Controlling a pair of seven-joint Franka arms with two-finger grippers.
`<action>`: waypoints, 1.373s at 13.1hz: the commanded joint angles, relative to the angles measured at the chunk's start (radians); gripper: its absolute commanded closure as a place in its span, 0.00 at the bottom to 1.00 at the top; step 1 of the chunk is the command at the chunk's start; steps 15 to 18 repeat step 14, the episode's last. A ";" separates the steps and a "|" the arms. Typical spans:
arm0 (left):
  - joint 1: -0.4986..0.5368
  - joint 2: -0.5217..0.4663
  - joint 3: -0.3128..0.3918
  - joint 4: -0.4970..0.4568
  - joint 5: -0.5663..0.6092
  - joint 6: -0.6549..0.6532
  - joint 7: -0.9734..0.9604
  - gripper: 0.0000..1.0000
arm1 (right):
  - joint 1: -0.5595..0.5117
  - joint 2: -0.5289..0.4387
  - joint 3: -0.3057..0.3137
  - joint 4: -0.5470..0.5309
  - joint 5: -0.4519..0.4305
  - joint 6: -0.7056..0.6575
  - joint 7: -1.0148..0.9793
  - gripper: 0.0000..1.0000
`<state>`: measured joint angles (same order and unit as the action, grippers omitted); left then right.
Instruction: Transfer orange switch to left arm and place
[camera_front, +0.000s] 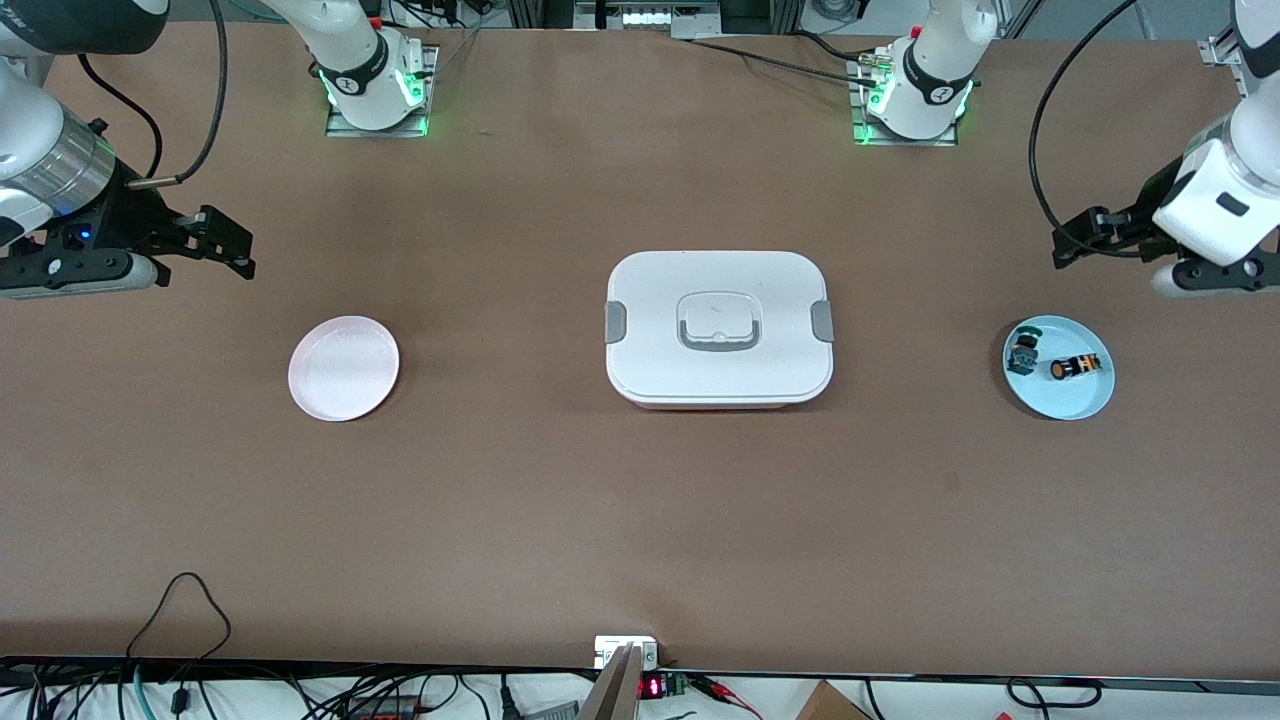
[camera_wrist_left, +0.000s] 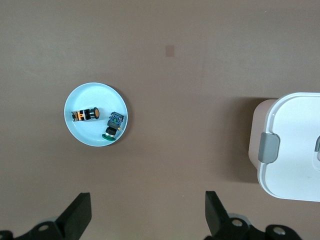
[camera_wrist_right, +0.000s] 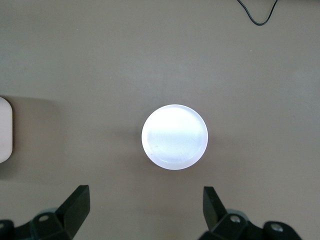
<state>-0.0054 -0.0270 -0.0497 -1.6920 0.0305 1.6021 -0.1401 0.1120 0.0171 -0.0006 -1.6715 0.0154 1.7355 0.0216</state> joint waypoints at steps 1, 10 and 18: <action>-0.031 -0.056 0.019 -0.081 -0.018 0.068 -0.021 0.00 | -0.002 0.006 0.004 0.024 0.003 -0.021 -0.003 0.00; -0.027 -0.050 0.005 -0.055 -0.031 0.018 -0.018 0.00 | 0.002 0.006 0.007 0.024 0.001 -0.021 -0.003 0.00; -0.028 -0.045 0.005 -0.051 -0.034 0.007 -0.018 0.00 | 0.002 0.006 0.007 0.024 0.001 -0.021 -0.003 0.00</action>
